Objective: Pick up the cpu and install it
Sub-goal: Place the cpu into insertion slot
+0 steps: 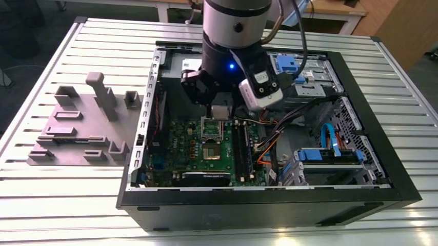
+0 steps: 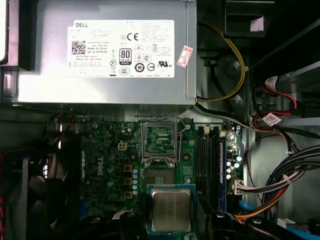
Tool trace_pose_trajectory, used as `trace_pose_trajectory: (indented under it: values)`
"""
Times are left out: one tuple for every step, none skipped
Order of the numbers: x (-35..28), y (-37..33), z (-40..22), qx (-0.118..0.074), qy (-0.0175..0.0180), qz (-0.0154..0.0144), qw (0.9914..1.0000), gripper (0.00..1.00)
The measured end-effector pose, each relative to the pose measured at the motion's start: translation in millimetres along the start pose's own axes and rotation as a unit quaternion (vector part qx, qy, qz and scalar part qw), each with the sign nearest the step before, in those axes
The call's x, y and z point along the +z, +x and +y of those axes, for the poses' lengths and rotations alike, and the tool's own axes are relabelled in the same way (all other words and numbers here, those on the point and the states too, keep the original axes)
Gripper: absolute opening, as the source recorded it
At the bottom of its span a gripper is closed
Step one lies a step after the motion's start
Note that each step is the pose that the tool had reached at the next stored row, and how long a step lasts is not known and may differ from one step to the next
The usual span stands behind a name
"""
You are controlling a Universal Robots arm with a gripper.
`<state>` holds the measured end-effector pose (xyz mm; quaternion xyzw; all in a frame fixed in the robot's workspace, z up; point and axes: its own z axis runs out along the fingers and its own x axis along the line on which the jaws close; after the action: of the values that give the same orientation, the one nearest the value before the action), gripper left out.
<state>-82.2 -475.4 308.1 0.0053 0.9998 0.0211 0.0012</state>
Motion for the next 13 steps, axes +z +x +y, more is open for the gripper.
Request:
trace_pose_trajectory:
  values:
    - [1.8, 0.0, -0.2, 0.001, 0.0, 0.0, 1.0, 0.47]
    - [3.7, 0.0, -0.5, 0.001, 0.0, -0.0001, 1.0, 0.47]
    - [5.5, 0.0, -0.8, 0.001, -0.0001, -0.0001, 1.0, 0.47]
    - [7.3, 0.0, -1.1, 0.002, -0.0001, -0.0001, 1.0, 0.47]
    - [9.1, 0.0, -1.3, 0.002, 0.0, -0.0001, 1.0, 0.47]
    - [10.9, 0.0, -1.5, 0.003, -0.0001, -0.0002, 1.0, 0.47]
    - [12.7, 0.0, -2.1, 0.003, 0.0, -0.0001, 1.0, 0.47]
    - [14.4, 0.0, -2.6, 0.003, 0.0, -0.0002, 1.0, 0.47]
    - [16.4, 0.0, -3.2, 0.003, -0.0001, -0.0002, 1.0, 0.47]
    - [18.2, 0.0, -3.6, 0.003, -0.0001, -0.0002, 1.0, 0.47]
    - [19.8, 0.0, -3.7, 0.003, 0.0001, 0.0006, 1.0, 0.47]
    - [21.2, 0.0, -3.8, 0.003, 0.0, 0.002, 0.99999, 0.47]
    - [22.7, 0.0, -3.9, 0.003, 0.0001, 0.0035, 0.99999, 0.47]
